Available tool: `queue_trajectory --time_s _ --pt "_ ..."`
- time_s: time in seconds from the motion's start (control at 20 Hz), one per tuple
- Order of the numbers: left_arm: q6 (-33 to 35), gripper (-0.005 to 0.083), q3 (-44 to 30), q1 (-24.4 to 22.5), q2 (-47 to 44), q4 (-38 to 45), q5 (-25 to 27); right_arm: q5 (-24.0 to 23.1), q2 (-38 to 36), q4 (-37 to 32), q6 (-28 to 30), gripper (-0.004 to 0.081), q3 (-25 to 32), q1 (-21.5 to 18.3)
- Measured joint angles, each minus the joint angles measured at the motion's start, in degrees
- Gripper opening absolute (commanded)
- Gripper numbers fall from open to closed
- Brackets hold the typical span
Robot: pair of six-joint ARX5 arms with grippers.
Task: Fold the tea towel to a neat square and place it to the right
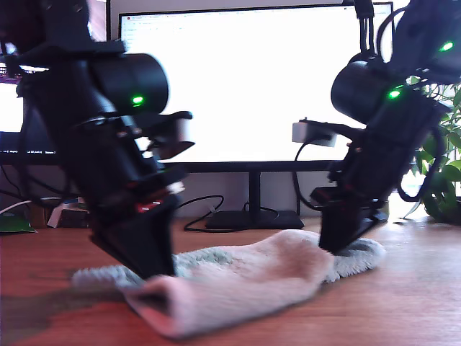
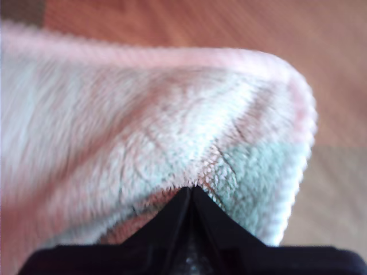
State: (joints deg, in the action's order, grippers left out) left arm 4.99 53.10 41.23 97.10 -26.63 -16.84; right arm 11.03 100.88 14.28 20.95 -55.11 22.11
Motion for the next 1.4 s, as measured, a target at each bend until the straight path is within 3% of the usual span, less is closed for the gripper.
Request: queue_trajectory --time_s 0.2,0.65,1.4 --pt "-6.25 -0.0019 -0.31 5.51 0.02 -0.13 -1.2 0.17 3.65 0.02 1.46 -0.0013 -4.44 0.59" --pt "-16.09 -0.0019 -1.29 10.27 0.26 4.02 -3.19 0.85 11.21 -0.52 2.34 -0.0013 -14.05 6.47" --pt "-13.92 -0.0019 -2.67 11.96 -2.01 5.42 4.39 1.97 11.23 3.98 3.04 -0.0013 -16.15 6.38"
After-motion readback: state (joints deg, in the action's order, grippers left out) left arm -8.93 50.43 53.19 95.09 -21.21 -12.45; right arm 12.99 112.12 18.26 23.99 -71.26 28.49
